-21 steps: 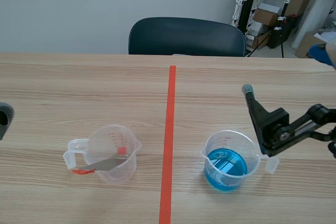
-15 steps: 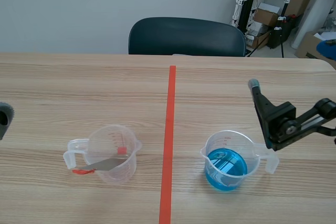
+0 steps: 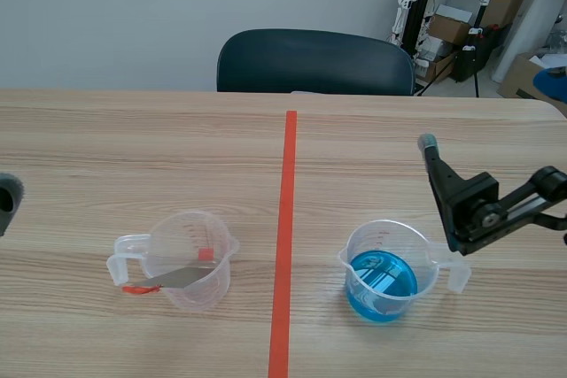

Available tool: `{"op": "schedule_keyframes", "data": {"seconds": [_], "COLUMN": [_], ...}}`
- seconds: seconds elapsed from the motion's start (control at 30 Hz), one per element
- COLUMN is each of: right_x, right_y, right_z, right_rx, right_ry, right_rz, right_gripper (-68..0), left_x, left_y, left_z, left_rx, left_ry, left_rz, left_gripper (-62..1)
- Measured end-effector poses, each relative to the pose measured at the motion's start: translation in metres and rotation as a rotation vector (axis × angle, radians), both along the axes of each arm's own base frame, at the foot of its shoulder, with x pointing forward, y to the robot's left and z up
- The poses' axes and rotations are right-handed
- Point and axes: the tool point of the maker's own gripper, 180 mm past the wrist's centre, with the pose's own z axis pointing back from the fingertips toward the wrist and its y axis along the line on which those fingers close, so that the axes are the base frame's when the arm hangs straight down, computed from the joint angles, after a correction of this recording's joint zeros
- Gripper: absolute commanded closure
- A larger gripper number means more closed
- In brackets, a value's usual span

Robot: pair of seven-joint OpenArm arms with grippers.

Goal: Do the redox reaction experiment. lift the metal plate out of the left beaker

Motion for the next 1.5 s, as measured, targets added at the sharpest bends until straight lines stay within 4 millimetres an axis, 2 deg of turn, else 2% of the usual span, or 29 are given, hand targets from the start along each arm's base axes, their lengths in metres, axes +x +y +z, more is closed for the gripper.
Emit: {"op": "schedule_keyframes", "data": {"seconds": [0.37, 0.7, 0.97, 1.07, 1.2, 1.4, 1.5], "right_x": [0.000, -0.003, -0.005, -0.004, -0.010, -0.016, -0.023], "right_y": [0.001, 0.008, 0.023, 0.025, 0.034, 0.039, 0.043], "right_z": [0.003, 0.017, 0.018, 0.020, 0.014, 0.008, 0.002], "right_rx": [0.004, 0.028, -0.004, -0.032, -0.075, -0.161, -0.210], "right_ry": [-0.013, -0.088, -0.077, -0.083, -0.044, -0.007, 0.030], "right_rz": [0.006, 0.047, 0.172, 0.206, 0.311, 0.420, 0.502], "right_gripper": [-65.7, -65.7, -65.7, -65.7, -65.7, -65.7, -65.7], "left_x": [0.000, 0.000, 0.000, 0.000, 0.000, -0.010, -0.017], "left_y": [0.000, 0.000, 0.000, -0.001, 0.002, 0.020, 0.035], "left_z": [0.000, 0.000, 0.000, -0.011, -0.010, -0.035, -0.046], "left_rx": [0.000, 0.000, 0.001, 0.032, 0.027, 0.019, 0.004], "left_ry": [0.000, 0.000, 0.002, 0.051, 0.040, 0.109, 0.123], "left_rz": [0.000, 0.000, 0.000, -0.001, 0.004, 0.004, 0.029], "left_gripper": [-62.3, -62.3, -62.3, -62.3, -62.3, -62.3, -62.3]}}
